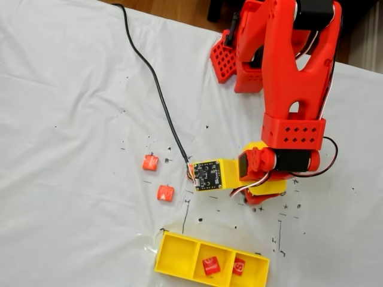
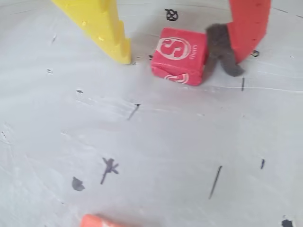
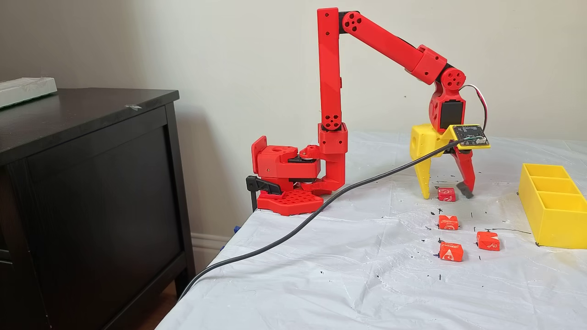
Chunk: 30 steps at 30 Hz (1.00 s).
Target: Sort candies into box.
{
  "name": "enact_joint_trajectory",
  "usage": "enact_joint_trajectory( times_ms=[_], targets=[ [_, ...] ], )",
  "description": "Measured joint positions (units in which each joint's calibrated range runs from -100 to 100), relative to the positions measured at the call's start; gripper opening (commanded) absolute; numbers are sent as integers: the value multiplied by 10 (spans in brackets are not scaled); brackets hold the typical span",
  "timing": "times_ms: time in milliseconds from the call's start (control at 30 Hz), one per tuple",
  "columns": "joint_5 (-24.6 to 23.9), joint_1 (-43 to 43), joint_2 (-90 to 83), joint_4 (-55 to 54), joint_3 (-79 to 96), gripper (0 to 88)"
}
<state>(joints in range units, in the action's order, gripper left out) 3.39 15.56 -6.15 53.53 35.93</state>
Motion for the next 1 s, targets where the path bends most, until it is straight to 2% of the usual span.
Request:
enact_joint_trajectory(
  times_ms=[300,500,733,1000],
  targets=[
    [-2,-5,-7,5,-12,2],
    [-2,-24,-42,67,-41,2],
    [5,-65,-76,119,-141,2],
    [8,-125,-37,111,-289,2]
  ],
)
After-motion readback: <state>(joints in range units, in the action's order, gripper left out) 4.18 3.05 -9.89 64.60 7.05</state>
